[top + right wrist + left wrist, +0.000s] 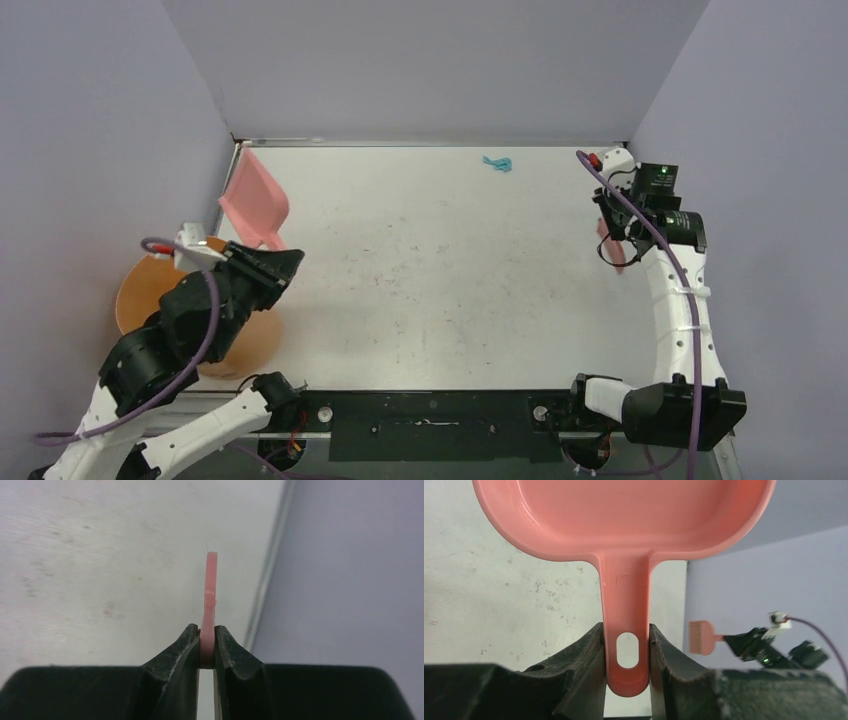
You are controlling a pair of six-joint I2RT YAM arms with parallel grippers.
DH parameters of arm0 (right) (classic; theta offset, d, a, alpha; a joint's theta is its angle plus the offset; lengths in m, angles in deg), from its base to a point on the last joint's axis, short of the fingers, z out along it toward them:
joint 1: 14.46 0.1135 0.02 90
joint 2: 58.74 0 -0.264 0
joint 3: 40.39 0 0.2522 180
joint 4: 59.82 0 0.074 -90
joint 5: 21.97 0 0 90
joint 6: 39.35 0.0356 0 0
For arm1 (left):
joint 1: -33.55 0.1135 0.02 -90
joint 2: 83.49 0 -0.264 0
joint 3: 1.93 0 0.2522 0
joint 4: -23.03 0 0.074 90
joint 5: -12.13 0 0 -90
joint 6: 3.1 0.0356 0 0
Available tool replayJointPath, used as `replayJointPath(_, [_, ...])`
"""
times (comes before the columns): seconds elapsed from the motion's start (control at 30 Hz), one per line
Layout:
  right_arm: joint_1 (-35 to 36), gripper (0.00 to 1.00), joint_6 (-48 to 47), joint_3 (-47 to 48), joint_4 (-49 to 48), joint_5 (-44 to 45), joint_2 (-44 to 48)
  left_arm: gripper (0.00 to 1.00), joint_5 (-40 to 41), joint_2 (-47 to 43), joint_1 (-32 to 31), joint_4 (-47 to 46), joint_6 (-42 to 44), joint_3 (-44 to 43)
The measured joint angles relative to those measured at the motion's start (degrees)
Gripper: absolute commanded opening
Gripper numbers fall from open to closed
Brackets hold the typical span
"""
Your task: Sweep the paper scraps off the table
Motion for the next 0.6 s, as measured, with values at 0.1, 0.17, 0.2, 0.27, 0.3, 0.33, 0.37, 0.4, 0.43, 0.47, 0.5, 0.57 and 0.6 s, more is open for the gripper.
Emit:
replayJointPath(0.1, [-0.7,0.05,-4.3,-1.7,-0.4,11.5,3.9,0.00,-5.5,9.1,0.0,-1.2,7.6,-4.0])
replayJointPath(0.17, [-1.3,0.05,-7.5,-7.0,-1.8,17.6,7.4,0.00,-8.9,13.0,0.0,-2.4,11.1,-4.3])
replayJointPath(0.2, [-1.6,0.05,-8.9,-10.3,-1.7,19.8,9.1,0.00,-10.4,14.4,0.0,-2.9,12.6,-4.2])
replayJointPath(0.27, [-1.9,0.05,-11.0,-16.1,0.4,22.4,11.8,0.00,-12.9,16.2,0.0,-3.9,15.0,-3.3])
replayJointPath(0.3, [-2.1,0.05,-12.1,-19.0,2.3,22.8,12.8,0.00,-13.9,16.8,0.0,-4.1,15.9,-2.8])
replayJointPath(0.33, [-2.1,0.05,-12.8,-20.5,3.8,22.7,13.4,0.00,-14.8,17.2,0.0,-4.1,16.9,-2.5])
replayJointPath(0.37, [-2.1,0.05,-13.8,-22.2,6.2,21.8,14.0,0.00,-15.4,17.5,0.0,-4.0,17.7,-2.5])
replayJointPath(0.4, [-2.1,0.05,-14.6,-23.2,8.4,20.6,14.4,0.00,-16.1,17.7,0.0,-4.2,18.5,-2.5])
replayJointPath(0.43, [-2.1,0.05,-15.6,-23.6,10.8,18.9,14.8,0.00,-16.6,17.8,0.0,-4.4,19.3,-2.5])
replayJointPath(0.47, [-2.1,0.05,-16.8,-23.7,13.1,16.7,15.1,0.00,-17.1,17.9,0.0,-4.4,19.9,-2.4])
replayJointPath(0.5, [-2.1,0.05,-18.1,-23.7,15.0,14.3,15.6,0.00,-17.7,18.0,0.0,-4.5,20.5,-2.4])
replayJointPath(0.57, [-2.1,0.05,-20.7,-22.7,18.9,8.7,16.3,0.00,-18.6,18.0,0.0,-5.0,21.4,-1.9])
replayJointPath(0.6, [-2.1,0.05,-21.9,-21.6,20.9,5.6,16.3,0.00,-19.0,17.9,0.0,-5.3,21.6,-1.5])
